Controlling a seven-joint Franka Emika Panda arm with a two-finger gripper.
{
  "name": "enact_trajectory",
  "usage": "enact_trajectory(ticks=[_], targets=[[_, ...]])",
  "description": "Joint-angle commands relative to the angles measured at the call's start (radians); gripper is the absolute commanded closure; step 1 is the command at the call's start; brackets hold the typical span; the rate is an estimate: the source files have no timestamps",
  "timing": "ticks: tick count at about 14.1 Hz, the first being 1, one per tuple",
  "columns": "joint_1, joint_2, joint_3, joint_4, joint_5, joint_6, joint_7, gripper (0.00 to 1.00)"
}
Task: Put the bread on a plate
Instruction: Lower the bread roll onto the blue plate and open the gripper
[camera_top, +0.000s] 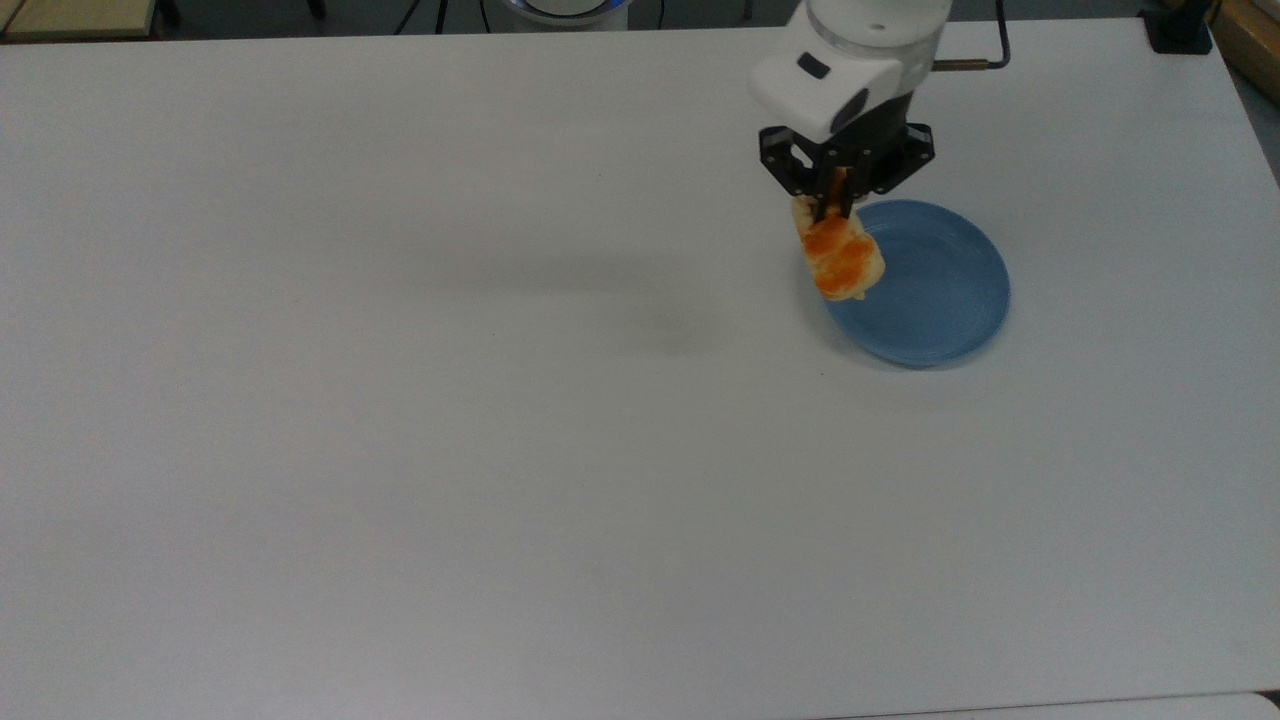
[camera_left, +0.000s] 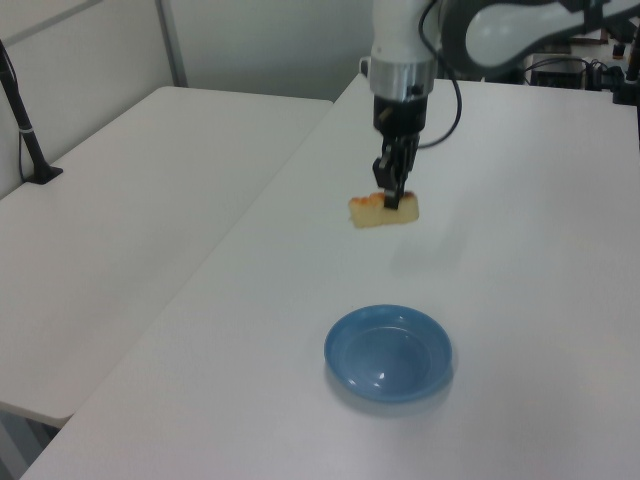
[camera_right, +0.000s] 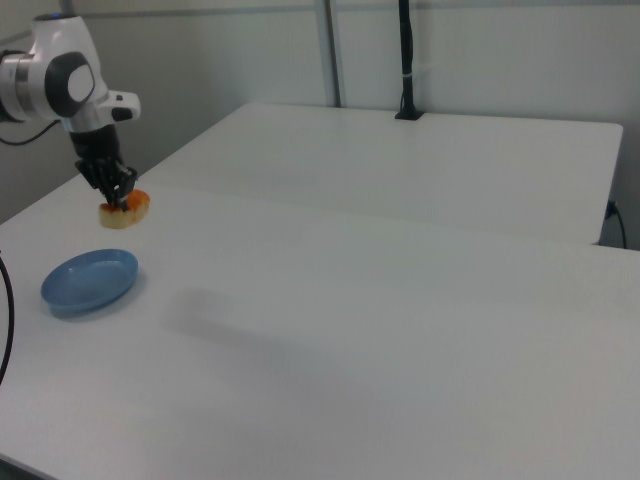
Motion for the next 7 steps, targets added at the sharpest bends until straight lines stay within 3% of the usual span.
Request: enact_trajectory(ticks=[1,7], targets=[[0.068,0.039,-0.011,-0.042,-0.018,0.082,-0.009,0.83],[0.171,0.161,-0.010,-0.042,-0.037,0.202,0.075,0.83]])
